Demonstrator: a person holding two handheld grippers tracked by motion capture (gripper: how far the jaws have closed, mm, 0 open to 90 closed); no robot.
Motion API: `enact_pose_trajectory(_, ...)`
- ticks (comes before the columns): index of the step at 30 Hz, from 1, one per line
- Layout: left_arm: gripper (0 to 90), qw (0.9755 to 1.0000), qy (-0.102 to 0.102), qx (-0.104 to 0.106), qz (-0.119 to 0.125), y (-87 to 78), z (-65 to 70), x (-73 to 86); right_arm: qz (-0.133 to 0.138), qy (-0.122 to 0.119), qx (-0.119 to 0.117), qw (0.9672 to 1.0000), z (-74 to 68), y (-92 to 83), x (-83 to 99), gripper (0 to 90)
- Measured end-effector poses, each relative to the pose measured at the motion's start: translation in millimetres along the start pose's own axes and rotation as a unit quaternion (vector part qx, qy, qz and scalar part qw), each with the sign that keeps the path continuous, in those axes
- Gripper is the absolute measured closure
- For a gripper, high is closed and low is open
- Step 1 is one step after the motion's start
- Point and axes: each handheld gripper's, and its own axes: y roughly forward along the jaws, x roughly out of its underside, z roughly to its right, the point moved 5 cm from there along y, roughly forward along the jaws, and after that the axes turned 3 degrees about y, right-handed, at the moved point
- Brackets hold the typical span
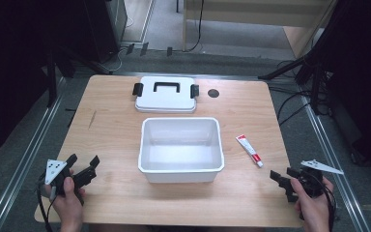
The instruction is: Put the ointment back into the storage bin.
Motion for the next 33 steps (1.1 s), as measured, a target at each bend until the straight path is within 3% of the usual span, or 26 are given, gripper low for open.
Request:
enact_pose_trajectory(1,14.4,1.0,0.002,-0.001,0.001,-0.1,0.3,0.0,-0.064,-0.028,0.011,0.9975,-6.2,3.3,0.3,20.1)
enact_pose_trajectory(2,14.4,1.0,0.003,-0.001,0.002,0.1,0.5,0.0,-0.086,-0.043,0.019,0.9952,-8.6,4.1,0.0,20.2)
enact_pose_trajectory(6,14.4,1.0,0.002,-0.002,-0.002,0.6,0.1,0.0,-0.155,-0.081,0.035,0.984,-17.5,6.7,-4.3,19.8)
enact_pose_trajectory(7,14.4,1.0,0.002,-0.002,-0.002,0.6,0.1,0.0,-0.155,-0.081,0.035,0.984,-17.5,6.7,-4.3,19.8)
enact_pose_trajectory(8,14.4,1.0,0.003,-0.001,-0.003,0.6,0.1,0.1,-0.188,-0.085,0.037,0.9778,-22.1,8.3,-5.3,17.7)
enact_pose_trajectory(10,14.4,1.0,0.002,-0.001,-0.003,0.8,0.1,0.1,-0.218,-0.088,0.032,0.9713,-24.7,10.1,-4.5,17.4)
enact_pose_trajectory(13,14.5,1.0,0.001,-0.001,-0.005,0.9,0.0,0.1,-0.277,-0.128,0.04,0.9515,-27.7,12.8,-1.8,16.9)
enact_pose_trajectory(14,14.5,1.0,0.001,0.0,-0.007,1.6,0.1,0.1,-0.295,-0.142,0.052,0.9434,-28.6,13.4,-1.5,15.8)
enact_pose_trajectory(15,14.5,1.0,0.002,0.001,-0.008,1.7,0.2,0.1,-0.303,-0.15,0.063,0.9389,-29.0,14.2,-2.0,15.6)
enact_pose_trajectory(16,14.5,1.0,0.002,0.001,-0.008,1.8,0.3,0.1,-0.318,-0.161,0.077,0.9312,-30.1,14.6,-3.1,15.6)
enact_pose_trajectory(19,14.5,1.0,0.002,0.002,-0.008,1.5,0.2,0.1,-0.349,-0.175,0.08,0.9171,-35.9,14.9,-7.2,15.1)
enact_pose_trajectory(21,14.5,1.0,0.0,0.003,-0.007,1.5,-0.1,0.1,-0.357,-0.184,0.072,0.913,-38.6,15.6,-11.0,14.8)
enact_pose_trajectory(24,14.5,1.0,0.0,0.003,-0.009,2.0,-0.2,0.1,-0.362,-0.182,0.074,0.9111,-40.7,17.1,-19.6,15.2)
enact_pose_trajectory(27,14.5,0.9999,0.0,0.004,-0.01,2.2,-0.3,0.1,-0.376,-0.187,0.086,0.9034,-40.3,17.2,-26.8,15.5)
enact_pose_trajectory(28,14.5,0.9999,0.0,0.004,-0.011,2.1,-0.3,0.2,-0.377,-0.19,0.086,0.9023,-40.6,17.7,-29.2,15.5)
enact_pose_trajectory(31,14.5,0.9999,0.001,0.004,-0.01,2.1,-0.1,0.1,-0.377,-0.188,0.089,0.9026,-41.3,19.0,-34.1,15.5)
enact_pose_trajectory(32,14.5,0.9999,0.001,0.004,-0.01,2.1,0.1,0.2,-0.368,-0.19,0.092,0.9054,-42.0,21.6,-40.2,15.4)
enact_pose_trajectory(33,14.5,0.9999,0.001,0.004,-0.01,2.1,0.0,0.2,-0.366,-0.191,0.093,0.9061,-42.0,22.4,-41.6,15.4)
